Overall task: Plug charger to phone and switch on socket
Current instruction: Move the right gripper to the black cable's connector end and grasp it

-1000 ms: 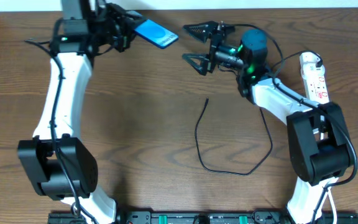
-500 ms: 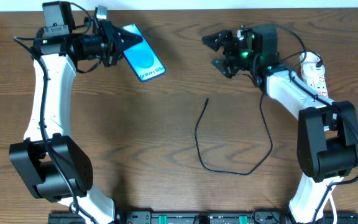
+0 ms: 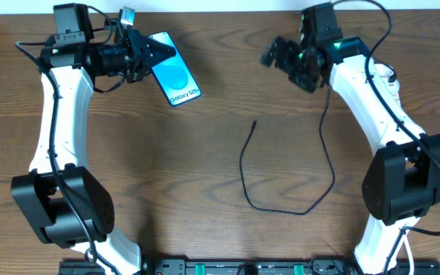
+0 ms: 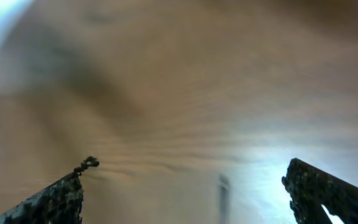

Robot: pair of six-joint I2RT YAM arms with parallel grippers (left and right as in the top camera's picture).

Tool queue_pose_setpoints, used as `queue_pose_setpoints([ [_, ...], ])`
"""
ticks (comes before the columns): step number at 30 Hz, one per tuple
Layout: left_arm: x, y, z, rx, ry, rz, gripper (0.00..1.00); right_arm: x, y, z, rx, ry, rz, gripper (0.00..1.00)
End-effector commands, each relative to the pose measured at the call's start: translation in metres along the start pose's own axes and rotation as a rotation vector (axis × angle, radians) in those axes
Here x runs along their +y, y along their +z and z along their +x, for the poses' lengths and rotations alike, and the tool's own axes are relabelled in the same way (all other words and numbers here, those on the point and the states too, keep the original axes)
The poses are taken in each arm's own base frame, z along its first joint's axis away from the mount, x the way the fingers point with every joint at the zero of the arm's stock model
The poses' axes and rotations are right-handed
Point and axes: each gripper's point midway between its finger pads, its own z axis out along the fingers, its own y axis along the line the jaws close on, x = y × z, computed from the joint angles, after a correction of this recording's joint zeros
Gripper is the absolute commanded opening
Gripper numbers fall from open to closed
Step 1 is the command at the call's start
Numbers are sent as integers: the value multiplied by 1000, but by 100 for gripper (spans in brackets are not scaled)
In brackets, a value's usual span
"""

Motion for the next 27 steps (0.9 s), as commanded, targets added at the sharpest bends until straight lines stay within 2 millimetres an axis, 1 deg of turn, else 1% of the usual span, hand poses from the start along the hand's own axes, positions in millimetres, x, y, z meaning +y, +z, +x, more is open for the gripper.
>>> queue_pose_setpoints([
  [1,-10,-5,0,-3,37,23,7,-9,7,9,-7,-90,99,99],
  [2,-10,-5,0,-3,38,23,7,-9,10,20,23,-110,115,99],
  [4,-10,-5,0,-5,41,19,7,-14,13,34,50,-128,171,99],
  [9,-8,-5,-1,-10,40,10,8,-24,23,57,80,-176,285,99],
  [12,-8,-5,-1,-10,41,10,7,-27,38,73,123,-189,318,99],
  [15,-8,-5,0,-9,54,9,7,-35,57,95,203,-197,356,99],
  [18,-7,-5,0,-7,54,7,7,-39,70,113,268,-198,368,99],
  [21,-7,-5,1,-4,49,6,7,-39,79,122,303,-199,359,99],
  [27,-7,-5,1,-4,49,6,7,-32,80,134,312,-211,362,99],
])
